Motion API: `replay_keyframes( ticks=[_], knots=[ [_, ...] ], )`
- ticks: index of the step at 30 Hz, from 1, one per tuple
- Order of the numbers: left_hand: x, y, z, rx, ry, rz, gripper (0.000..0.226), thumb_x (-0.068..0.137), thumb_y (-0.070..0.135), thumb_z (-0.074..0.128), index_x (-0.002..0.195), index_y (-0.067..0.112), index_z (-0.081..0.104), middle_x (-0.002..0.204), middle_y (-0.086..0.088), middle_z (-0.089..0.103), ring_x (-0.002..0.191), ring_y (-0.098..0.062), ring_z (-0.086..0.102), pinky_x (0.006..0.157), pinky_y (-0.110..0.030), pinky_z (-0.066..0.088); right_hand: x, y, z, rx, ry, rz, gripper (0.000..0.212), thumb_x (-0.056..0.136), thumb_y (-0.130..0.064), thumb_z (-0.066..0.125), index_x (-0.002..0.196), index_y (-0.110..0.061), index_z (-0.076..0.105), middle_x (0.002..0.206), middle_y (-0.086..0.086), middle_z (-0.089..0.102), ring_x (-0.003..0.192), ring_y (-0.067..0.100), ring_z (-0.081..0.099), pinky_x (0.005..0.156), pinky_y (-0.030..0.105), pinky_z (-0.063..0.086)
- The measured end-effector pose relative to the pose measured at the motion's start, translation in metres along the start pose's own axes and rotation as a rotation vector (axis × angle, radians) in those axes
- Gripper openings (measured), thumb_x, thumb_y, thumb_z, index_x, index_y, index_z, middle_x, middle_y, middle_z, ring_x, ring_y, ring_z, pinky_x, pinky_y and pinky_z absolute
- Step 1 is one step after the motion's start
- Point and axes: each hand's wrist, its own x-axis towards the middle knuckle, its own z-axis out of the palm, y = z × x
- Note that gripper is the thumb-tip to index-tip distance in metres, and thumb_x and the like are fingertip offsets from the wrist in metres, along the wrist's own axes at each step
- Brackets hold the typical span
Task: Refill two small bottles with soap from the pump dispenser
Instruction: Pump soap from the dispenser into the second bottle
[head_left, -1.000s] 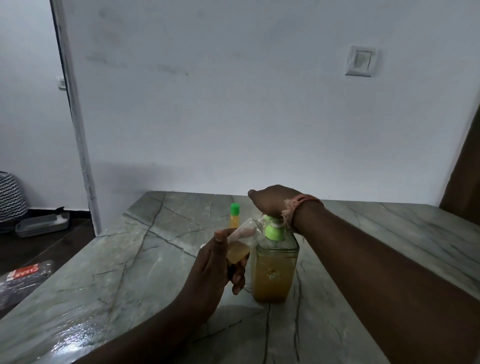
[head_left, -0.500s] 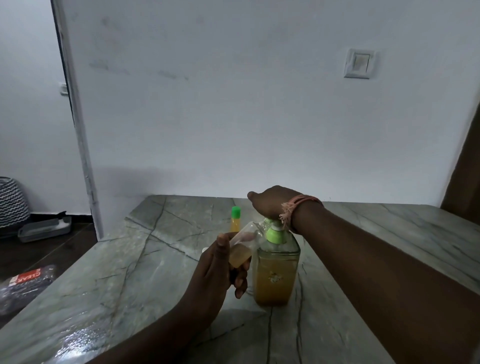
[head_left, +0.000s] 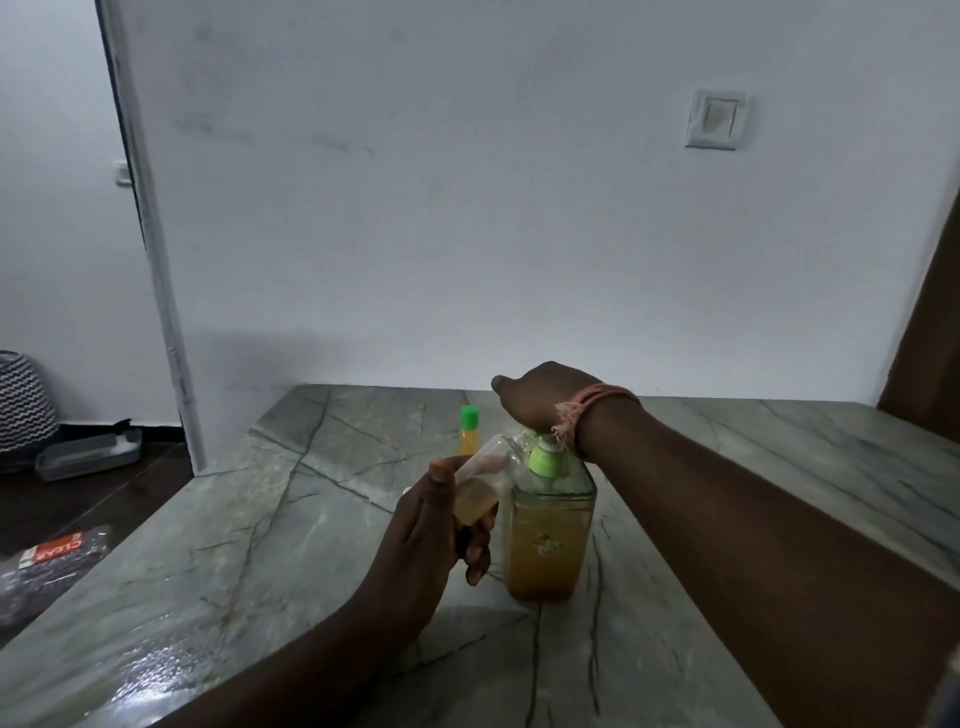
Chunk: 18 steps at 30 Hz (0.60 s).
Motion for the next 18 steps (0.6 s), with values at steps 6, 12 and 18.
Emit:
replay_keyframes(
  ticks=[6,12,18],
  knots=[
    [0.001,0.001,0.001,-0.007,-0.011,0.0,0.072,0.082,0.079,0.042,0.118,0.021,0.066,0.079,-0.012,0.057,0.057,-0.018,0.051,0.049,-0.031,0.046,0.003,0.004,0.007,0.042,-0.022,0.018,0.046,0.099,-0.041,0.032,0.098,-0.009,0.064,0.117,0.013,0.064,0.103,0.03,0.058,0.085,0.033,0.042],
    [0.0,0.002,0.002,0.007,-0.004,-0.012,0.079,0.08,0.083,0.042,0.116,0.016,0.065,0.078,-0.012,0.057,0.058,-0.019,0.05,0.05,-0.032,0.046,0.003,0.0,0.001,0.004,-0.02,0.03,0.043,0.097,-0.047,0.037,0.082,-0.012,0.057,0.097,0.01,0.061,0.088,0.027,0.058,0.074,0.031,0.04],
    [0.002,-0.001,-0.001,-0.03,-0.018,-0.019,0.078,0.08,0.081,0.046,0.12,0.016,0.064,0.077,-0.012,0.056,0.056,-0.018,0.05,0.049,-0.031,0.046,0.01,0.005,0.009,0.129,0.039,0.038,0.051,0.093,-0.048,0.038,0.086,-0.007,0.069,0.098,0.011,0.071,0.083,0.025,0.062,0.073,0.031,0.045]
  ],
)
